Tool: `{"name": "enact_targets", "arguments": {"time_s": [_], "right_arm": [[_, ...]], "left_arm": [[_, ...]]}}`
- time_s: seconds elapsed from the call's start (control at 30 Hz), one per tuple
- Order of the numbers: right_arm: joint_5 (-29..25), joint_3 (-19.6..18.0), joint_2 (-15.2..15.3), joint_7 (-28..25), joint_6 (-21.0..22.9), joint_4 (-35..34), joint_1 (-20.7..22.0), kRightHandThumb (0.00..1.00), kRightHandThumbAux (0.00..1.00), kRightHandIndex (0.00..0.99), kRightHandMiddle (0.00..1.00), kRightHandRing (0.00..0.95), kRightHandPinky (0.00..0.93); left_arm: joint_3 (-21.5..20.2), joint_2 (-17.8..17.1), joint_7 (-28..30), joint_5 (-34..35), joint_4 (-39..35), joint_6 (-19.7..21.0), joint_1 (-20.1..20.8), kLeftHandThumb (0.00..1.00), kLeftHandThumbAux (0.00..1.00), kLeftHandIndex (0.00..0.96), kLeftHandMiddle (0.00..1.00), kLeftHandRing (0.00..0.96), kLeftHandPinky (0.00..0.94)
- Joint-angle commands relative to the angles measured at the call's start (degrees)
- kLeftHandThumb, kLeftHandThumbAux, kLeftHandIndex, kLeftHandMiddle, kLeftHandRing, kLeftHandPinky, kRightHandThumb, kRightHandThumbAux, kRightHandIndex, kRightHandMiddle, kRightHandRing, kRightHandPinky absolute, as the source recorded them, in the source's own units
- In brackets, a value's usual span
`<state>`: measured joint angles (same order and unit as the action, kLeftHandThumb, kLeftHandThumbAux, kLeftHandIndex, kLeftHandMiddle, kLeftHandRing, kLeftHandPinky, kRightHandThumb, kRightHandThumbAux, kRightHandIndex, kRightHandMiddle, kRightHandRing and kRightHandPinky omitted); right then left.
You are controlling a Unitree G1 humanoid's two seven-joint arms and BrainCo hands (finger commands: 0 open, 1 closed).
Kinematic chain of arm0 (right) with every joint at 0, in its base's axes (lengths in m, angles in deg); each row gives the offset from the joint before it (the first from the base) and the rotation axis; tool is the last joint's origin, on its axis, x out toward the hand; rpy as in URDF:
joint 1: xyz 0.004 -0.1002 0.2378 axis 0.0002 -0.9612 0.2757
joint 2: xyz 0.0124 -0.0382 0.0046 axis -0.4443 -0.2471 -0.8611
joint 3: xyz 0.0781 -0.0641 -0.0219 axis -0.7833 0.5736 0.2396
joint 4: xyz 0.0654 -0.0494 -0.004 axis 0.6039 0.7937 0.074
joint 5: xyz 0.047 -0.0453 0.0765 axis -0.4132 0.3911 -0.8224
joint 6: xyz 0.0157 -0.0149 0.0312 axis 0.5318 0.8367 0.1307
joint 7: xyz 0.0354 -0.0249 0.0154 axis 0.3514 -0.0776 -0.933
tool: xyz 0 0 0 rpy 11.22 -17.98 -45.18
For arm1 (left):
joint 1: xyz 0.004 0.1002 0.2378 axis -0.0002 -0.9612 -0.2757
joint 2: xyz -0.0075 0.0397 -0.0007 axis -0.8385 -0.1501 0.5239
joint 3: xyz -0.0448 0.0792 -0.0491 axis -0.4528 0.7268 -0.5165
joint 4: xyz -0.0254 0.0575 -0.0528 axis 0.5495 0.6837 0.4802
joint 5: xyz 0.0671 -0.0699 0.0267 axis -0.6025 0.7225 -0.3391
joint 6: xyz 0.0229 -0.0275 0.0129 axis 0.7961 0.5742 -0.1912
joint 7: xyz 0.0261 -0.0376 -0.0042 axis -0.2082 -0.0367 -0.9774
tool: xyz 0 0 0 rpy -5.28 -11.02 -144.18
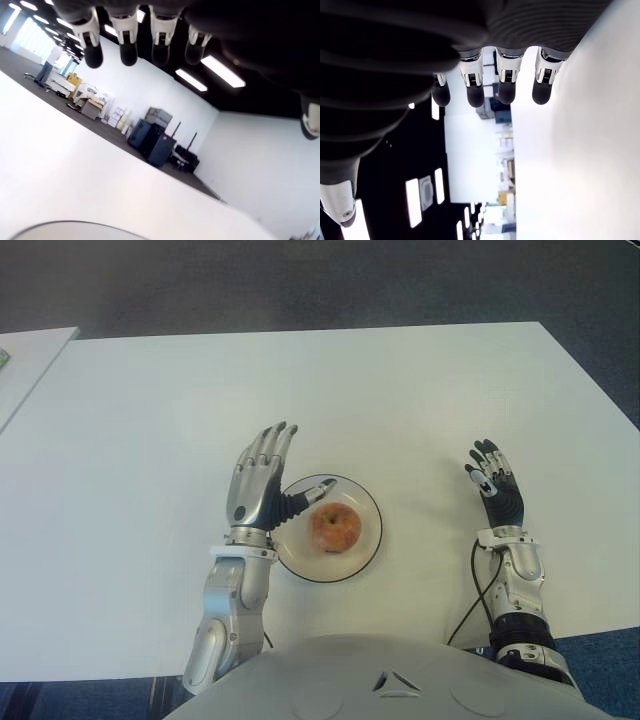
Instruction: Put the apples into the plate.
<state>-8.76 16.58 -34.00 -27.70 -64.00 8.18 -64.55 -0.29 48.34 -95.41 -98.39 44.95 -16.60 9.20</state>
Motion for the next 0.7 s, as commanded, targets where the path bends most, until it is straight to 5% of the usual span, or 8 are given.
{"name": "enact_targets", "arguments": {"time_s": [0.03,0.47,0.7], "right_arm": [[0.4,1.0,-1.3,0.1,2.4,0.8,-1.8,0.294,0.561,0.029,0.092,0.031,0.000],[-0.7,1.5,-2.0,-0.9,2.5,-1.6,-3.1,0.287,0.558,0.051,0.085,0.028,0.000],[-0.6,1.7,-2.1,-0.9,3.9,-3.1,-3.7,0.277,0.562,0.059,0.087,0.035,0.008]], "left_arm": [[-1.3,4.2,-3.9,12.4,-0.2,-3.6,-2.6,0.066,0.329,0.063,0.045,0.034,0.067],[-7.5,2.0,-13.0,33.3,15.4,-25.4,-9.4,0.058,0.435,0.077,0.066,0.046,0.049],[-9.3,2.9,-14.1,36.8,20.7,-31.7,-8.8,0.050,0.461,0.085,0.073,0.049,0.049]]}}
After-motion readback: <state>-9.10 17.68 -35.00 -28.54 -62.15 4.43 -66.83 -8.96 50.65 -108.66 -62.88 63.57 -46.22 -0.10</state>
